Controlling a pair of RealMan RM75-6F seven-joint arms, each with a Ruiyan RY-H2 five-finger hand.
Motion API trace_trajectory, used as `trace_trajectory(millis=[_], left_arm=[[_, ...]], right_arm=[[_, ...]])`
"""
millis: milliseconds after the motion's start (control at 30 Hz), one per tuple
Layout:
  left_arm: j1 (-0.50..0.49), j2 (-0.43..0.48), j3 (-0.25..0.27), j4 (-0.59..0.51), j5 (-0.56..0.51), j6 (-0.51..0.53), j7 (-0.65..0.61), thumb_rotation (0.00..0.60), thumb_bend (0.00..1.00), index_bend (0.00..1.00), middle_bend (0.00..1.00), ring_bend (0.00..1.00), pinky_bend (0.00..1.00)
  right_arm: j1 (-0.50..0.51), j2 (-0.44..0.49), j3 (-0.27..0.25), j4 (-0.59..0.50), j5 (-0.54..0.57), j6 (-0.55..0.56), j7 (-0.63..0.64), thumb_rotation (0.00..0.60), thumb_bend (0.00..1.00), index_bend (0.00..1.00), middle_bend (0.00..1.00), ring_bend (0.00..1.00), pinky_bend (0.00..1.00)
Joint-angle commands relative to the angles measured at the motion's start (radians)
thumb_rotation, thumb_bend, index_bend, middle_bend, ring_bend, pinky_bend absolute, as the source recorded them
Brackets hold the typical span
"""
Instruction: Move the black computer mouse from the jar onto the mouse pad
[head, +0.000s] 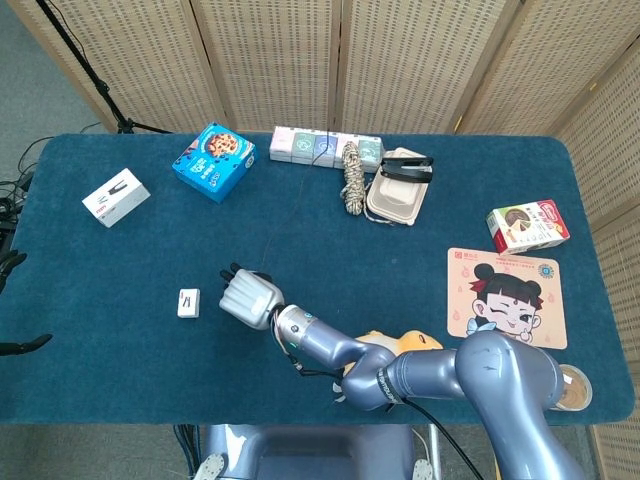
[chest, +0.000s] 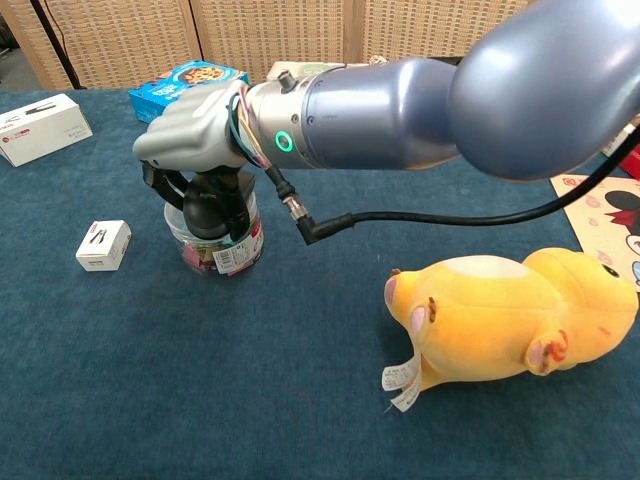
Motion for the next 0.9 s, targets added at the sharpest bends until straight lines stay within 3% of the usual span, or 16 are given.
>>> trace_trajectory(millis=[33, 200, 533, 900], left_arm=[[0.0, 0.0, 0.001, -0.001, 0.001, 0.0, 0.002, 0.6, 0.0, 0.0, 0.0, 0.0, 0.0], [0.0, -0.001, 0.002, -0.003, 0.002, 0.0, 0.005, 0.6, 0.0, 0.0, 0.0, 0.0, 0.0], [-0.001, -0.004, 0.002, -0.006, -0.006, -0.004, 0.018, 0.6, 0.0, 0.0, 0.0, 0.0, 0.0], [-0.005, -0.016, 0.003, -0.026, -0.021, -0.01, 0.078, 0.6, 0.0, 0.0, 0.0, 0.0, 0.0]], right_arm=[[-0.008, 0.01, -0.003, -0.01, -0.016, 0.005, 0.006, 0.6, 0.27, 0.64, 0.41, 0.2, 0.26], [-0.026, 0.031, -0.011, -0.036, -0.058, 0.023, 0.012, 0.6, 0.27, 0.65, 0.43, 0.23, 0.33], [-0.078, 0.15, -0.044, -0.151, -0.102, 0.084, -0.034, 0.6, 0.28, 0.66, 0.43, 0.23, 0.33], [-0.225, 0.388, -0.162, -0.25, -0.104, 0.169, -0.071, 0.6, 0.29, 0.65, 0.43, 0.23, 0.34]])
